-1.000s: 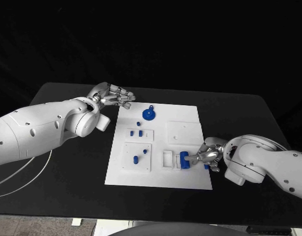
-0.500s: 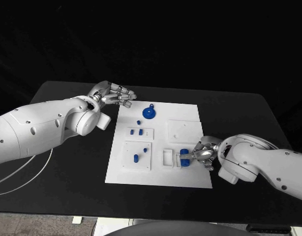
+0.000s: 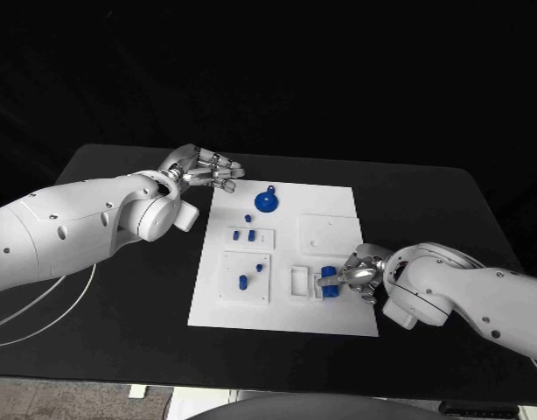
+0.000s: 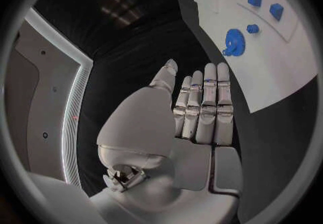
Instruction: Assemble the parts on the task board
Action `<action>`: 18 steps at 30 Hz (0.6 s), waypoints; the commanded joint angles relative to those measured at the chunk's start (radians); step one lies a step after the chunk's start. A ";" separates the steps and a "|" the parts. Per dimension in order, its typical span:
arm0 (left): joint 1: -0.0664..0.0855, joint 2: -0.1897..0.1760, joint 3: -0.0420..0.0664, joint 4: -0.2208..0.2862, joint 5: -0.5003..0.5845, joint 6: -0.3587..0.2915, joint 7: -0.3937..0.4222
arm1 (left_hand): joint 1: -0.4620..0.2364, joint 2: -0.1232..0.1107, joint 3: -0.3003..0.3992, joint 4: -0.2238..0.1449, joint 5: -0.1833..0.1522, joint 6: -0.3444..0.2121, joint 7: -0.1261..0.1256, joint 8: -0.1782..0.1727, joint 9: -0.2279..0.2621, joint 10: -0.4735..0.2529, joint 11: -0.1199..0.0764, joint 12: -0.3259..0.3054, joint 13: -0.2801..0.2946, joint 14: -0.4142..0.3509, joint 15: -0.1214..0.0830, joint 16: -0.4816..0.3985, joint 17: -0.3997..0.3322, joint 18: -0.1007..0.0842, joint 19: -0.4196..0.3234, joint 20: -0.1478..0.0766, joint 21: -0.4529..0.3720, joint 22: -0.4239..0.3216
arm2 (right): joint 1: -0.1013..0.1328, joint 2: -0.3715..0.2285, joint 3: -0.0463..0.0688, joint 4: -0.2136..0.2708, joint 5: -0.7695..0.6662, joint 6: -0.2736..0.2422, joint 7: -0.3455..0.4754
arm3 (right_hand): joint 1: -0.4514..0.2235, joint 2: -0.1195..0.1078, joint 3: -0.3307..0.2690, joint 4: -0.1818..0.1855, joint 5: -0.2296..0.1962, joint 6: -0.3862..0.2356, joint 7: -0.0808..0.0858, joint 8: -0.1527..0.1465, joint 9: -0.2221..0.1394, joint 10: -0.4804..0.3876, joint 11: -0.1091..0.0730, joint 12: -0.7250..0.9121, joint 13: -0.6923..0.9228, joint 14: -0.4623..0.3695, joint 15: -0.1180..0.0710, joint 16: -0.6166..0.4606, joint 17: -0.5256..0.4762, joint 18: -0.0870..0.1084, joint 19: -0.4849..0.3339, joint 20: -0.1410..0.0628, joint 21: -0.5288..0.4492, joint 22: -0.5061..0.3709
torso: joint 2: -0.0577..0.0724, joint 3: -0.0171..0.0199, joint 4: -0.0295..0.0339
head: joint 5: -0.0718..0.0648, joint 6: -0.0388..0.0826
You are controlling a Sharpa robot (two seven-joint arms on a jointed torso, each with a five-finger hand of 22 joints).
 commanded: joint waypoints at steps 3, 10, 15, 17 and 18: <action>0.001 0.001 0.001 0.001 0.004 0.015 0.000 | 0.004 0.000 -0.005 -0.002 0.000 -0.009 0.000 -0.004 0.001 -0.005 0.005 -0.004 0.001 0.000 0.005 -0.003 0.001 -0.002 0.009 0.001 0.005 -0.002 | -0.017 0.003 -0.015 -0.013 0.027 -0.033 -0.014 | 0.013 0.039 0.082 -0.091 0.027 0.026 -0.003 -0.003 -0.705 0.003 -0.004 0.002 -0.005 0.004 -0.004 0.002 0.004 -0.005 0.049 0.002 0.005 0.006 | 0.001 -0.0001 -0.0019 | 0.004 0.000; 0.001 0.000 0.001 0.000 0.003 0.017 -0.002 | 0.005 0.000 -0.006 -0.004 0.004 -0.009 -0.001 -0.003 0.001 -0.006 0.005 -0.004 0.001 -0.001 0.005 -0.003 0.002 -0.002 0.010 0.001 0.005 -0.008 | -0.017 -0.018 -0.015 0.018 0.084 -0.073 0.003 | -0.012 0.054 0.071 -0.132 0.104 0.043 -0.009 -0.003 -0.703 0.005 -0.008 0.005 -0.009 0.005 -0.005 0.010 0.010 -0.009 0.049 0.000 0.015 0.014 | 0.000 0.0005 -0.0024 | 0.005 0.004; 0.001 0.000 0.001 -0.003 0.002 0.017 -0.003 | 0.006 0.000 -0.006 -0.005 0.005 -0.008 -0.001 -0.003 0.001 -0.006 0.005 -0.004 0.001 -0.001 0.005 -0.003 0.002 -0.002 0.010 0.001 0.006 -0.009 | -0.015 -0.040 -0.002 0.062 0.119 -0.086 0.008 | -0.020 0.059 0.058 -0.138 0.101 0.048 -0.010 -0.003 -0.703 0.006 -0.008 0.005 -0.012 0.004 -0.005 0.010 0.011 -0.010 0.049 0.000 0.017 0.017 | 0.000 0.0000 -0.0027 | 0.006 0.005; 0.001 0.000 0.001 -0.005 0.002 0.017 -0.003 | 0.006 0.000 -0.006 -0.005 0.005 -0.008 -0.001 -0.003 0.001 -0.006 0.005 -0.004 0.001 -0.001 0.005 -0.003 0.002 -0.002 0.010 0.001 0.006 -0.009 | -0.011 -0.049 0.005 0.080 0.128 -0.087 0.009 | -0.019 0.061 0.054 -0.139 0.101 0.051 -0.012 -0.002 -0.703 0.006 -0.009 0.005 -0.013 0.005 -0.005 0.012 0.013 -0.010 0.049 0.000 0.020 0.019 | -0.001 -0.0007 -0.0023 | 0.007 0.004; 0.001 0.000 0.001 -0.005 0.002 0.017 -0.003 | 0.006 0.000 -0.006 -0.005 0.005 -0.008 -0.001 -0.003 0.001 -0.006 0.005 -0.004 0.001 -0.001 0.005 -0.003 0.002 -0.002 0.010 0.001 0.006 -0.009 | -0.008 -0.053 0.007 0.088 0.130 -0.087 0.009 | -0.018 0.062 0.052 -0.140 0.102 0.053 -0.012 -0.002 -0.703 0.006 -0.009 0.005 -0.013 0.005 -0.005 0.012 0.014 -0.010 0.049 0.000 0.020 0.019 | 0.000 -0.0011 -0.0021 | 0.007 0.005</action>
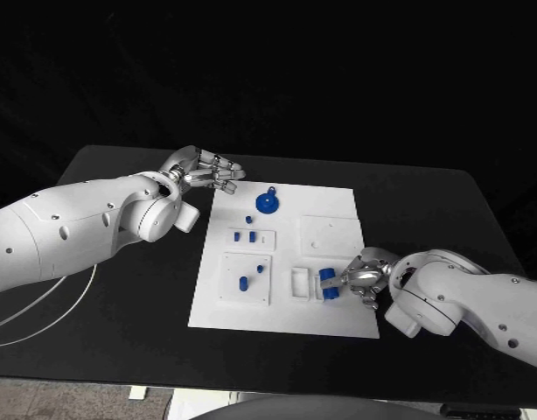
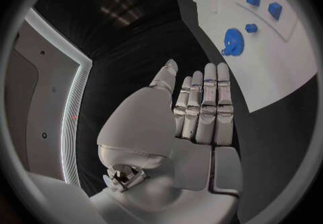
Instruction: Assemble the parts on the task board
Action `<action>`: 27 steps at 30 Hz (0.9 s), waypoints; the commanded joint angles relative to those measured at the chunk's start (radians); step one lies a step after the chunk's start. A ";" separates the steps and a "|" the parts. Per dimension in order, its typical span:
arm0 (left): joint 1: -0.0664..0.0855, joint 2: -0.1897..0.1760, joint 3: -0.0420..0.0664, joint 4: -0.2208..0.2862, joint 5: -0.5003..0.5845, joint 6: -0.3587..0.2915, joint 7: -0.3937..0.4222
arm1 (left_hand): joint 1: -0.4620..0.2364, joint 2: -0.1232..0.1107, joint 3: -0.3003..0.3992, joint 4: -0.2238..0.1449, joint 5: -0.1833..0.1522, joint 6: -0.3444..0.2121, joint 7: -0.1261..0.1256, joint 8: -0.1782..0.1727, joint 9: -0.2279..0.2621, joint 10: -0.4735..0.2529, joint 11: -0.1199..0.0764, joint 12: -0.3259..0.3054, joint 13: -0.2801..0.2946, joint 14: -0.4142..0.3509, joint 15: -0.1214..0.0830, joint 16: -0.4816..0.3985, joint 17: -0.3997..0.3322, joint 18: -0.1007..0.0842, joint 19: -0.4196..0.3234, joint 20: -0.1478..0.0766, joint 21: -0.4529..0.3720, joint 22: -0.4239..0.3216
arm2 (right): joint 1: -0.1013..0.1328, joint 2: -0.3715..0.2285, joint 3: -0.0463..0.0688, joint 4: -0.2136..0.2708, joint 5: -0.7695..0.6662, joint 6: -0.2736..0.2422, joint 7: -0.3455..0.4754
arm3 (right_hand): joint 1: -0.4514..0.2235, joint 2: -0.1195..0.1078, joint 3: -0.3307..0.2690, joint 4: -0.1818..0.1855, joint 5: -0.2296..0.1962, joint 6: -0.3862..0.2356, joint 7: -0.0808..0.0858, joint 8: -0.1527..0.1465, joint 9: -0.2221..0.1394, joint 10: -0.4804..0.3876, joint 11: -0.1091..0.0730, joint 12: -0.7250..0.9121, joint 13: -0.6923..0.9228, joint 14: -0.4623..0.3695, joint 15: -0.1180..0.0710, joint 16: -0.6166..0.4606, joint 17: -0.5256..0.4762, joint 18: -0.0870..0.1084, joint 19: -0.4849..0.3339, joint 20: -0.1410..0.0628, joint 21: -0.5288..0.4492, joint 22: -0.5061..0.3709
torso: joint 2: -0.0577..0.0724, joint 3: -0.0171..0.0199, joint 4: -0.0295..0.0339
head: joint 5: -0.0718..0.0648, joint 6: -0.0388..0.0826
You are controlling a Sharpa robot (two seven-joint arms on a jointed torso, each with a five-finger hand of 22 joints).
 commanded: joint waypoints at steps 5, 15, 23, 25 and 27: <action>0.001 0.002 0.000 -0.001 0.001 0.012 0.002 | 0.005 0.000 -0.003 -0.003 0.007 -0.003 0.000 -0.003 0.001 -0.003 0.002 -0.004 0.001 -0.002 0.005 -0.003 0.001 -0.002 0.006 -0.003 0.006 -0.003 | 0.022 -0.019 0.009 0.046 0.051 -0.002 -0.011 | 0.002 0.015 -0.005 -0.007 0.000 0.016 -0.002 0.010 0.000 0.001 -0.011 0.004 -0.003 0.000 -0.004 0.005 0.003 -0.005 0.049 0.001 0.007 0.017 | 0.000 -0.0008 0.0009 | 0.006 0.001; 0.001 0.005 0.000 -0.002 0.000 0.015 -0.002 | 0.005 0.000 -0.003 -0.004 0.007 -0.003 0.000 -0.003 0.001 -0.003 0.002 -0.004 0.001 -0.003 0.006 -0.003 0.001 -0.002 0.006 -0.002 0.006 -0.007 | 0.033 0.008 0.009 0.043 0.053 0.023 -0.029 | 0.002 0.017 -0.022 0.002 -0.002 0.019 -0.004 0.009 0.000 0.001 -0.012 0.006 -0.005 0.000 -0.005 0.010 0.010 -0.006 0.050 0.000 0.012 0.024 | 0.001 -0.0012 0.0012 | 0.008 -0.001; 0.001 0.006 0.000 -0.002 -0.001 0.016 -0.005 | 0.003 -0.002 -0.004 -0.004 0.007 -0.005 0.001 -0.004 0.001 -0.004 0.003 -0.004 0.001 -0.004 0.006 -0.003 0.001 -0.002 0.006 -0.002 0.006 -0.010 | 0.037 0.041 -0.001 0.023 0.050 0.042 -0.044 | -0.004 0.016 -0.038 0.018 -0.023 0.019 -0.003 0.009 0.000 0.000 -0.011 0.004 -0.008 0.000 -0.004 0.010 0.011 -0.006 0.049 0.000 0.016 0.029 | 0.001 -0.0002 0.0018 | 0.011 -0.005; 0.001 0.006 0.000 -0.002 -0.001 0.016 -0.006 | 0.003 -0.002 -0.004 -0.004 0.007 -0.005 0.001 -0.004 0.001 -0.004 0.003 -0.004 0.001 -0.004 0.006 -0.003 0.001 -0.002 0.006 -0.002 0.006 -0.010 | 0.041 0.049 -0.005 0.019 0.049 0.045 -0.046 | -0.004 0.015 -0.045 0.026 -0.029 0.019 -0.003 0.009 0.000 0.000 -0.011 0.004 -0.008 0.000 -0.003 0.010 0.012 -0.006 0.049 0.000 0.014 0.030 | 0.001 -0.0005 0.0011 | 0.010 -0.005; 0.001 0.007 0.000 -0.002 -0.001 0.016 -0.006 | 0.003 -0.002 -0.004 -0.004 0.007 -0.005 0.001 -0.004 0.001 -0.004 0.003 -0.004 0.001 -0.004 0.006 -0.003 0.001 -0.002 0.006 -0.002 0.006 -0.010 | 0.045 0.057 -0.010 0.017 0.045 0.046 -0.047 | -0.001 0.014 -0.052 0.034 -0.031 0.019 -0.003 0.009 0.000 0.001 -0.011 0.004 -0.008 0.000 -0.003 0.010 0.012 -0.006 0.049 0.001 0.015 0.031 | 0.001 -0.0003 0.0006 | 0.010 -0.006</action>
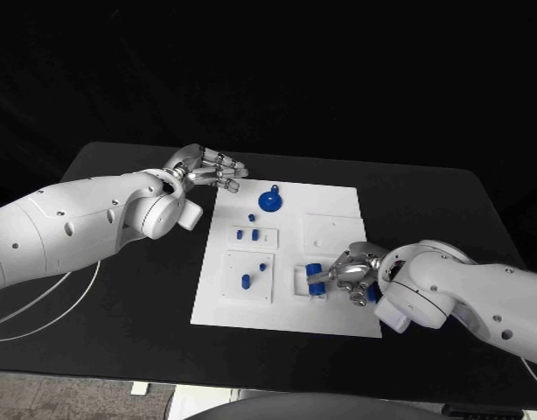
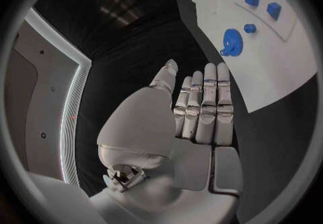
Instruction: Assemble the parts on the task board
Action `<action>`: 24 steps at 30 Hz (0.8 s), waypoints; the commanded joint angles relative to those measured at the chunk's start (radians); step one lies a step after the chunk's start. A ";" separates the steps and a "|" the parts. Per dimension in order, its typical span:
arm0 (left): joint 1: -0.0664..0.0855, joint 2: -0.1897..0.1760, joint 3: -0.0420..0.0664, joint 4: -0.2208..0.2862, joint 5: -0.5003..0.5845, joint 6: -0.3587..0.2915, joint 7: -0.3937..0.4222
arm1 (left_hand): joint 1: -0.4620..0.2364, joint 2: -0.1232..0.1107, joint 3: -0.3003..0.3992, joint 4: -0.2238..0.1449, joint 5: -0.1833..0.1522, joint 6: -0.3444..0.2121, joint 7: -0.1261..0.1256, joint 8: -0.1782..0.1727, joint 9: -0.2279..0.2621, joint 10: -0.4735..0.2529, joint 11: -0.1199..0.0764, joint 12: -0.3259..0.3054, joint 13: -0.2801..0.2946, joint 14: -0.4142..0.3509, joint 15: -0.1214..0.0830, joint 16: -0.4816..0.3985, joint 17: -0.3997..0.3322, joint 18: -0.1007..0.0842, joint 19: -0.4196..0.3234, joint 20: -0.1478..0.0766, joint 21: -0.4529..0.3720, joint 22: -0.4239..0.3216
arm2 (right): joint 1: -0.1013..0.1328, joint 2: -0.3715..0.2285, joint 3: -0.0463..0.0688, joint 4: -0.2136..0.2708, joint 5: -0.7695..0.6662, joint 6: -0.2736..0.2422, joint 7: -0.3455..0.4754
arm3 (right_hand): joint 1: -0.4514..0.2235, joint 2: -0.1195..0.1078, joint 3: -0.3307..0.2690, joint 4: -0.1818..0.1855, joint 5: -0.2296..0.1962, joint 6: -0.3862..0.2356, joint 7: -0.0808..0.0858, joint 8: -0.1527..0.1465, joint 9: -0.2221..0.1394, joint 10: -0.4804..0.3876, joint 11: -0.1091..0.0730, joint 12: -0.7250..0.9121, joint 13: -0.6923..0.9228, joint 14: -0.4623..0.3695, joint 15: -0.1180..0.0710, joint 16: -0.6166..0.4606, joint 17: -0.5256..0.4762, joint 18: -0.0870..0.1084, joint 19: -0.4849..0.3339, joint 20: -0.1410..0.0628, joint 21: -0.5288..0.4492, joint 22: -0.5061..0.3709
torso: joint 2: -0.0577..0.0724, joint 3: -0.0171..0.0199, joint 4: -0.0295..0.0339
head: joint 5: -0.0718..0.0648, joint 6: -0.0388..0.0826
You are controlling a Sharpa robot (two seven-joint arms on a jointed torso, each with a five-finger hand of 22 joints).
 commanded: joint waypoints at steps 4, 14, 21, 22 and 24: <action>0.001 0.004 0.001 0.002 -0.001 0.014 0.000 | 0.003 -0.002 -0.004 -0.004 0.007 -0.005 0.001 -0.004 0.001 -0.004 0.003 -0.004 0.001 -0.004 0.006 -0.003 0.001 -0.002 0.006 -0.002 0.006 -0.001 | 0.011 0.019 -0.011 -0.011 -0.022 0.033 -0.018 | 0.006 0.001 -0.014 0.018 -0.011 0.006 0.003 0.003 -0.001 0.000 -0.003 0.005 -0.003 -0.002 -0.004 0.005 0.002 -0.006 0.050 0.001 0.000 0.034 | 0.000 0.0003 0.0002 | -0.001 -0.001; 0.001 0.005 0.001 0.002 -0.001 0.016 -0.003 | 0.000 -0.003 -0.006 -0.003 0.006 -0.008 0.002 -0.004 0.001 -0.006 0.004 -0.004 0.001 -0.005 0.007 -0.003 0.001 -0.002 0.006 -0.001 0.006 -0.006 | 0.022 0.038 -0.028 -0.024 -0.040 0.035 -0.025 | 0.007 0.001 -0.017 0.026 -0.015 0.007 0.003 0.003 -0.001 0.000 -0.003 0.003 -0.005 -0.002 -0.004 0.006 0.004 -0.006 0.050 0.001 0.001 0.036 | 0.000 0.0009 -0.0004 | 0.005 -0.003; 0.001 0.005 0.001 0.002 -0.002 0.018 -0.007 | -0.002 -0.003 -0.007 -0.002 0.006 -0.011 0.002 -0.004 0.001 -0.007 0.004 -0.004 0.001 -0.006 0.007 -0.003 0.001 -0.002 0.006 0.000 0.006 -0.010 | 0.028 0.045 -0.035 -0.027 -0.040 0.042 -0.025 | 0.008 -0.001 -0.019 0.030 -0.020 0.006 0.004 0.003 -0.002 -0.001 -0.003 0.000 -0.007 -0.002 -0.004 0.004 0.003 -0.007 0.050 0.001 -0.001 0.037 | 0.000 0.0001 -0.0006 | 0.008 -0.004; 0.001 0.005 0.001 0.002 -0.002 0.018 -0.007 | -0.002 -0.003 -0.007 -0.002 0.007 -0.012 0.003 -0.004 0.001 -0.007 0.004 -0.004 0.001 -0.006 0.008 -0.003 0.001 -0.002 0.006 0.000 0.006 -0.011 | 0.028 0.045 -0.035 -0.027 -0.039 0.042 -0.025 | 0.008 -0.001 -0.019 0.030 -0.020 0.006 0.004 0.003 -0.002 -0.001 -0.003 0.000 -0.007 -0.002 -0.004 0.004 0.003 -0.007 0.050 0.001 -0.001 0.037 | 0.000 0.0002 -0.0009 | 0.008 -0.004; 0.001 0.006 0.001 0.002 -0.002 0.019 -0.008 | -0.002 -0.003 -0.007 -0.002 0.007 -0.012 0.003 -0.004 0.001 -0.007 0.004 -0.004 0.001 -0.006 0.008 -0.003 0.001 -0.002 0.006 0.000 0.006 -0.011 | 0.029 0.047 -0.036 -0.029 -0.039 0.037 -0.025 | 0.006 -0.004 -0.021 0.038 -0.024 0.005 0.004 0.003 -0.002 -0.002 -0.003 -0.002 -0.009 -0.003 -0.004 0.001 0.000 -0.006 0.050 0.001 -0.002 0.037 | 0.000 0.0002 -0.0014 | 0.009 -0.003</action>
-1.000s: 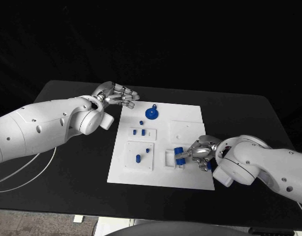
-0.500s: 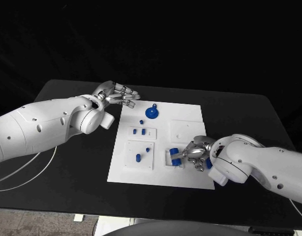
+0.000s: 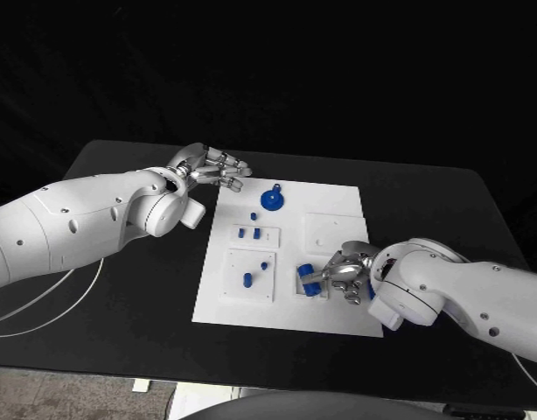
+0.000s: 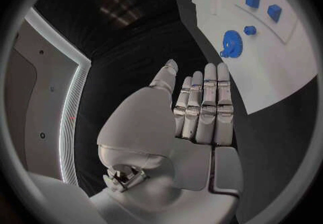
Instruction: Assemble the parts on the task board
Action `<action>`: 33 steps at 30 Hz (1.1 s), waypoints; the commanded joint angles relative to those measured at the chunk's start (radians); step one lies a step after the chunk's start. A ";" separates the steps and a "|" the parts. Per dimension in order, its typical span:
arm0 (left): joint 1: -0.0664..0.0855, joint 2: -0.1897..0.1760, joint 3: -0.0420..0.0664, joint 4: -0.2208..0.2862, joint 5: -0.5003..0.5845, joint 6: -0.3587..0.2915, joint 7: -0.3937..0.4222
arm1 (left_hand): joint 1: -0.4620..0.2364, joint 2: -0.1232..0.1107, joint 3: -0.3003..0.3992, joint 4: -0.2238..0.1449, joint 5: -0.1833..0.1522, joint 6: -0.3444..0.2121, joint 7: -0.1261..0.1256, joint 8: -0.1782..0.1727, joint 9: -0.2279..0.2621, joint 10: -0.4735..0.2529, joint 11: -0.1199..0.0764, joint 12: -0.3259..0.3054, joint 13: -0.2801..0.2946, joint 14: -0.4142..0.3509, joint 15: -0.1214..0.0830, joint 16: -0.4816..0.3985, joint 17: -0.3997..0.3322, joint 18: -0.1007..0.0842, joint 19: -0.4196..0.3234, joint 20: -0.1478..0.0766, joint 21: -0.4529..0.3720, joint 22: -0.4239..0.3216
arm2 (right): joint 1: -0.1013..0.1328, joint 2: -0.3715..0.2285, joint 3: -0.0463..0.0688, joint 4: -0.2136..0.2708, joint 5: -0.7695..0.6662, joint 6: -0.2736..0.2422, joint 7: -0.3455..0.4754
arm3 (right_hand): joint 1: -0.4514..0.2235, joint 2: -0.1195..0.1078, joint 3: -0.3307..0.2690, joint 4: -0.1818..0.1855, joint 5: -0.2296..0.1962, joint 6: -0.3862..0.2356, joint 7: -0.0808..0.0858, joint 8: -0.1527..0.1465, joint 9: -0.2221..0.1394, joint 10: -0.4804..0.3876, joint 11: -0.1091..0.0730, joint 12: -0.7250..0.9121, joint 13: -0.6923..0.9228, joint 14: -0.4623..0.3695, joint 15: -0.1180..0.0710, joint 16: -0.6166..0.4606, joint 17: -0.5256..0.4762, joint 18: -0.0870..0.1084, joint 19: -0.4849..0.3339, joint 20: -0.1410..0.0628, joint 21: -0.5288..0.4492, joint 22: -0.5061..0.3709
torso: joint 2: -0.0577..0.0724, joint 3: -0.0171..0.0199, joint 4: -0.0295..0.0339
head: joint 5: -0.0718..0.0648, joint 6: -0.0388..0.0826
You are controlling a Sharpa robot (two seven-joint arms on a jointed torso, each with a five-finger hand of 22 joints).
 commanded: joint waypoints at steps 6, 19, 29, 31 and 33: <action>0.001 0.003 0.001 0.002 -0.002 0.015 -0.003 | -0.004 -0.003 -0.006 0.002 0.006 -0.011 0.000 -0.004 0.001 -0.006 0.002 -0.004 0.001 -0.004 0.005 -0.003 0.001 -0.002 0.006 0.000 0.006 -0.003 | 0.002 0.008 -0.004 -0.009 -0.014 0.000 -0.012 | -0.042 -0.054 -0.029 0.085 -0.059 -0.014 0.008 0.001 -0.005 -0.008 0.002 -0.008 -0.005 -0.005 -0.006 -0.012 -0.012 -0.004 0.049 -0.001 -0.010 0.036 | 0.000 0.0001 -0.0003 | 0.002 0.001; 0.001 0.003 0.001 0.001 -0.002 0.014 -0.006 | -0.006 -0.006 -0.009 0.003 0.005 -0.020 0.003 -0.004 0.001 -0.010 0.003 -0.004 0.001 -0.006 0.006 -0.003 0.002 -0.002 0.006 0.002 0.005 -0.011 | 0.003 0.008 -0.009 -0.011 -0.006 0.025 0.023 | -0.012 -0.104 -0.240 0.293 -0.059 -0.052 0.015 0.004 -0.007 -0.021 0.007 -0.037 -0.016 -0.005 -0.003 -0.030 -0.011 0.000 0.049 0.000 -0.026 0.035 | 0.000 0.0007 -0.0014 | 0.001 0.000; 0.001 0.000 0.001 0.003 -0.004 0.015 -0.009 | -0.007 -0.005 -0.009 0.003 0.006 -0.021 0.003 -0.003 0.001 -0.010 0.003 -0.004 0.001 -0.007 0.006 -0.003 0.002 -0.001 0.006 0.002 0.006 -0.013 | 0.002 -0.012 -0.010 0.002 0.004 0.059 0.094 | 0.107 -0.037 -0.289 0.195 -0.047 -0.038 0.015 0.003 -0.004 -0.015 0.007 -0.025 -0.010 -0.002 -0.001 -0.026 -0.001 0.002 0.050 0.004 -0.021 0.042 | 0.000 0.0017 -0.0013 | -0.001 0.001; 0.001 -0.001 0.001 0.003 -0.004 0.015 -0.010 | -0.005 -0.005 -0.009 0.002 0.006 -0.021 0.003 -0.003 0.001 -0.010 0.003 -0.004 0.001 -0.007 0.006 -0.003 0.003 -0.001 0.007 0.002 0.006 -0.016 | 0.002 -0.016 -0.010 0.004 0.000 0.061 0.101 | 0.125 -0.007 -0.320 0.115 -0.009 -0.031 0.014 0.003 -0.004 -0.015 0.008 -0.020 -0.010 -0.002 -0.001 -0.025 0.000 0.003 0.050 0.005 -0.019 0.046 | 0.000 0.0015 -0.0012 | -0.001 0.002; 0.001 -0.002 0.001 0.003 -0.005 0.015 -0.010 | -0.005 -0.005 -0.009 0.002 0.006 -0.021 0.003 -0.003 0.001 -0.010 0.003 -0.004 0.001 -0.007 0.006 -0.003 0.003 -0.001 0.007 0.002 0.006 -0.016 | 0.002 -0.018 -0.010 0.005 -0.006 0.060 0.104 | 0.135 0.006 -0.315 0.075 -0.003 -0.025 0.014 0.003 -0.004 -0.014 0.006 -0.016 -0.010 -0.002 -0.001 -0.024 0.001 0.003 0.050 0.005 -0.019 0.049 | 0.000 0.0018 -0.0016 | -0.001 0.003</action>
